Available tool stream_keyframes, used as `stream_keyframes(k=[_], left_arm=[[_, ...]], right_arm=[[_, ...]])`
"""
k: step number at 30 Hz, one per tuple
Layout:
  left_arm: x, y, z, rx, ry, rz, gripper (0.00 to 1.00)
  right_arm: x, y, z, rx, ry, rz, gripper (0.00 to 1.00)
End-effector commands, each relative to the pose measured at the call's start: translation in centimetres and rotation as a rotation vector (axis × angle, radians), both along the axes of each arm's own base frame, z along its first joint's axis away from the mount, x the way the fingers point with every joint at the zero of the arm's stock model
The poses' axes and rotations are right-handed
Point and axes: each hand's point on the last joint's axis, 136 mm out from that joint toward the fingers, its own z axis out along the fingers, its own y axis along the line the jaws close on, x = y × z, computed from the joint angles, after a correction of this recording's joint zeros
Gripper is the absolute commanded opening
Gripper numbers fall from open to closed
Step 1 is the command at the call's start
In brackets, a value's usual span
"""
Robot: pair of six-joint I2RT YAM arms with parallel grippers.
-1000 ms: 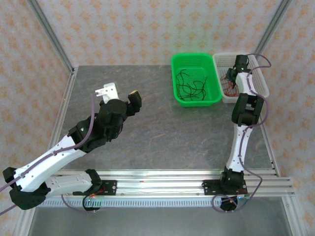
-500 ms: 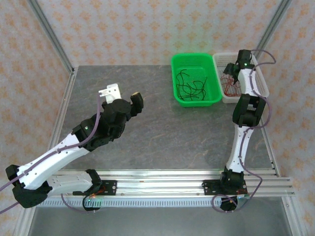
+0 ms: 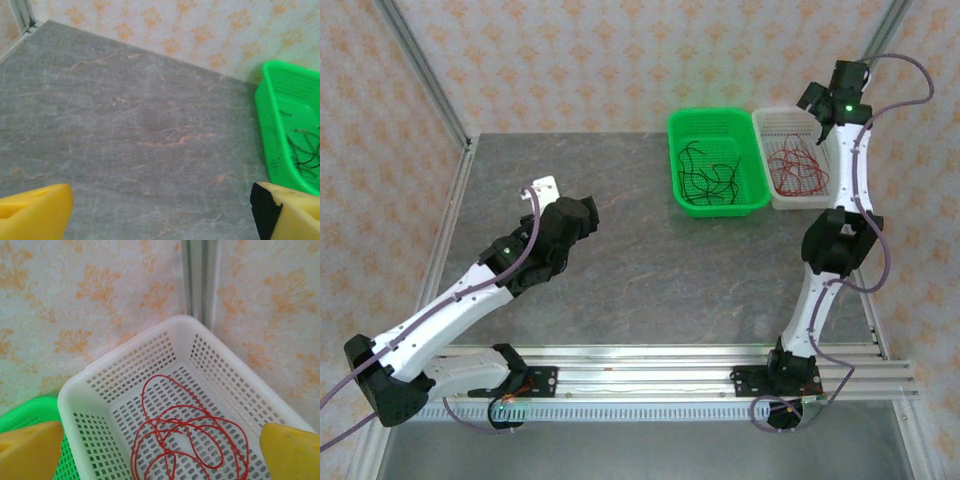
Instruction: Untangle the cables
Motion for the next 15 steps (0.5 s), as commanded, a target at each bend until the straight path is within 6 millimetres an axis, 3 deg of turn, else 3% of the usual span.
stream_keyframes(k=[1,5,8,12,15], left_arm=[[0.0,-0.1,-0.5,-0.025,-0.001,-0.014,0.93],[0.5,1.3,-1.5,-0.022,-0.006,0.029,0.93],[1.3,3.9,-2.1,-0.005,-0.029,0.097,0.93],[1.8,9.5,-2.2,0.063,-0.114,0.270,0.95],[0.9,13.7,-2.9,0.112,-0.203,0.417,0.96]], right_arm=[[-2.3,-0.7,1.6,-0.052,0.021,-0.055,1.00],[-4.2,0.8,2.7,-0.042,-0.025,-0.002,1.00],[-6.8,3.2,4.1,-0.078,-0.113,0.064,1.00],[-11.8,7.5,4.0,-0.165,-0.256,0.162,1.00],[-15.9,9.9,1.9,-0.158,-0.372,0.231,1.00]])
